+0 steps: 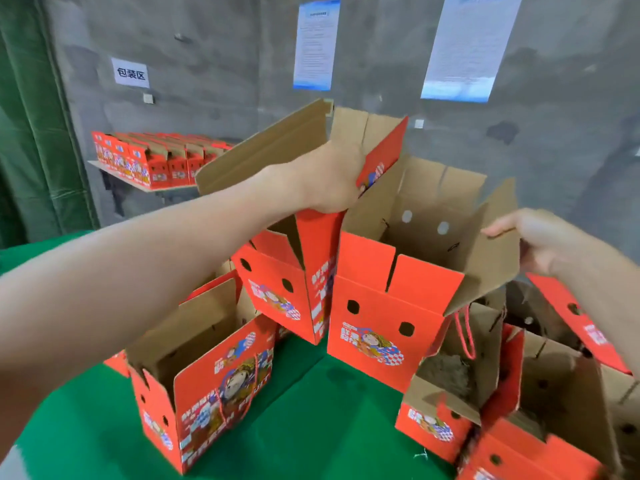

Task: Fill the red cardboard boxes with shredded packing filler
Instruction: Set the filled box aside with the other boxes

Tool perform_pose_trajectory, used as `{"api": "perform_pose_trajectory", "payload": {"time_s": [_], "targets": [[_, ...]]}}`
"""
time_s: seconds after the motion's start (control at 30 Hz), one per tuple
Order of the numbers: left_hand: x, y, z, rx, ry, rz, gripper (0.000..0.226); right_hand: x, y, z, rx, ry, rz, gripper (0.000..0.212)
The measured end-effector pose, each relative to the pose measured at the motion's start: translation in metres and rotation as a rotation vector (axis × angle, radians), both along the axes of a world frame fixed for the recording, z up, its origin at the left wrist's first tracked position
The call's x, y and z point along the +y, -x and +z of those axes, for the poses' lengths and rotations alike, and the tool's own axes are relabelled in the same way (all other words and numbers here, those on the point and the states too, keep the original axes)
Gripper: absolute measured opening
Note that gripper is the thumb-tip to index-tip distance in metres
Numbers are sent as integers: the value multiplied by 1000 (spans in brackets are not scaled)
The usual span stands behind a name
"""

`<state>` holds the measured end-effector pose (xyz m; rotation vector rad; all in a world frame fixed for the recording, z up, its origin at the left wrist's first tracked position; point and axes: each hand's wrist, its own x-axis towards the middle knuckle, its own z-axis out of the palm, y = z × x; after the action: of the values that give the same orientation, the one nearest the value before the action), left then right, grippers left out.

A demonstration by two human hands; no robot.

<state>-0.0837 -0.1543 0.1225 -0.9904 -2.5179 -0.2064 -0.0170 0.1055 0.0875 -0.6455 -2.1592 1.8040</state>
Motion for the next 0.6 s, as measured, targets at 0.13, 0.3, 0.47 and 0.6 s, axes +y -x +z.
{"api": "perform_pose_trajectory", "payload": {"time_s": [0.13, 0.3, 0.47, 0.6], "targets": [[29, -25, -42, -146, 83, 69, 24, 29, -12, -45, -81, 44, 15, 20], [31, -38, -110, -253, 50, 69, 25, 34, 3, -99, -183, 7, 125, 19], [16, -33, -196, -434, 51, 190, 9, 22, 25, -165, -283, -40, 211, 28], [4, -7, -259, -559, 170, 233, 31, 10, 37, -224, -375, -48, 230, 44]]}}
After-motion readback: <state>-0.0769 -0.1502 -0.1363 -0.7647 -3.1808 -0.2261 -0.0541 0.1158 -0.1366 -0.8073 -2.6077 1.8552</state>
